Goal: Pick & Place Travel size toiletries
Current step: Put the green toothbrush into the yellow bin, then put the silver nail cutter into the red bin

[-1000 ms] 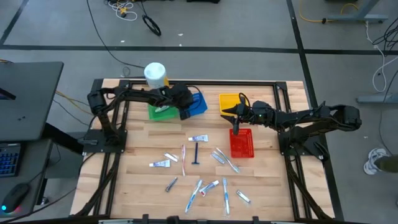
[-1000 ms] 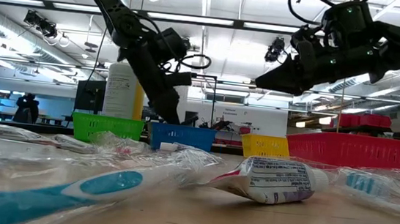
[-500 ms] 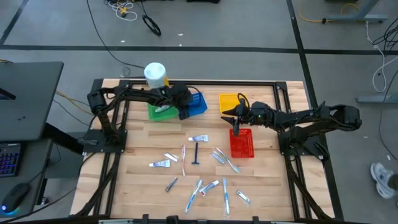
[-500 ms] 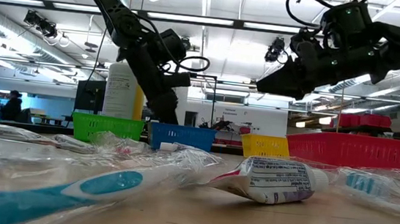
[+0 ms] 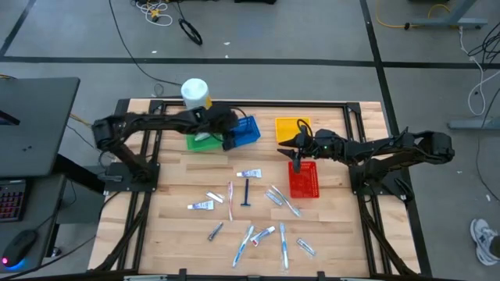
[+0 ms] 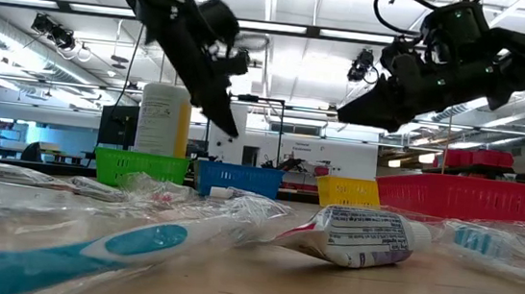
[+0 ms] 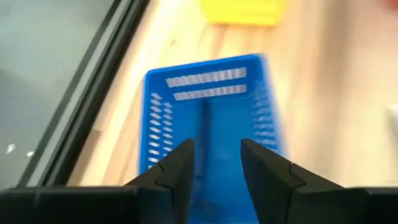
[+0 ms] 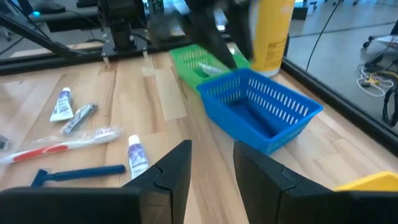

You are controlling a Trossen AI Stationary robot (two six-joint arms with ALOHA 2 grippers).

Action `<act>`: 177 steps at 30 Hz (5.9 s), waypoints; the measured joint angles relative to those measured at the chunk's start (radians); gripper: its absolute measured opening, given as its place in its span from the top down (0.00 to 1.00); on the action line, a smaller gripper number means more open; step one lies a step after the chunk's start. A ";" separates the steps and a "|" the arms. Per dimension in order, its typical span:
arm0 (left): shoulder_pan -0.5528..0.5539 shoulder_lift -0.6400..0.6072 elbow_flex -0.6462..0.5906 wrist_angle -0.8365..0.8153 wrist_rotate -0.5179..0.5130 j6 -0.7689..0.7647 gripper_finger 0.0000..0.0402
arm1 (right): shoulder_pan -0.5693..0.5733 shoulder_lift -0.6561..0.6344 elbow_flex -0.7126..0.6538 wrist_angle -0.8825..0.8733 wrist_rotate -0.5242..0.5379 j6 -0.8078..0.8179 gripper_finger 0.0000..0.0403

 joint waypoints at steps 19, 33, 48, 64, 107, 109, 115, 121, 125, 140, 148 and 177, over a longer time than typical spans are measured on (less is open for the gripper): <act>-0.231 -0.388 -0.422 0.223 0.059 -0.227 0.69 | 0.221 0.000 0.172 -0.296 0.031 0.077 0.68; -0.227 -0.479 -0.479 0.345 0.023 -0.170 0.69 | 0.346 0.358 0.577 -0.854 0.010 0.352 0.68; -0.227 -0.479 -0.479 0.346 0.039 -0.160 0.69 | 0.313 0.633 0.787 -1.248 -0.077 0.461 0.68; -0.227 -0.478 -0.479 0.347 0.039 -0.141 0.69 | 0.290 0.632 0.788 -1.231 -0.078 0.434 0.96; -0.227 -0.478 -0.479 0.348 0.027 -0.122 0.69 | -0.142 0.202 0.743 -0.986 0.352 -0.213 1.00; -0.227 -0.478 -0.479 0.348 0.027 -0.124 0.69 | -0.184 0.207 0.703 -0.939 0.318 -0.228 1.00; -0.227 -0.478 -0.479 0.346 0.027 -0.131 0.69 | -0.254 0.221 0.566 -0.768 0.290 -0.423 1.00; -0.227 -0.478 -0.479 0.345 0.027 -0.137 0.69 | -0.278 0.228 0.451 -0.688 0.290 -0.475 1.00; -0.227 -0.478 -0.478 0.348 0.023 -0.137 0.69 | -0.277 0.228 0.419 -0.687 0.289 -0.502 0.97; -0.227 -0.478 -0.478 0.349 0.019 -0.141 0.69 | -0.274 0.223 0.414 -0.688 0.290 -0.445 0.75; -0.227 -0.478 -0.478 0.348 0.019 -0.145 0.69 | -0.202 0.211 0.464 -0.688 0.189 -0.312 0.68; -0.227 -0.471 -0.478 0.340 0.024 -0.145 0.69 | 0.296 0.211 0.457 -0.610 -0.068 0.081 0.67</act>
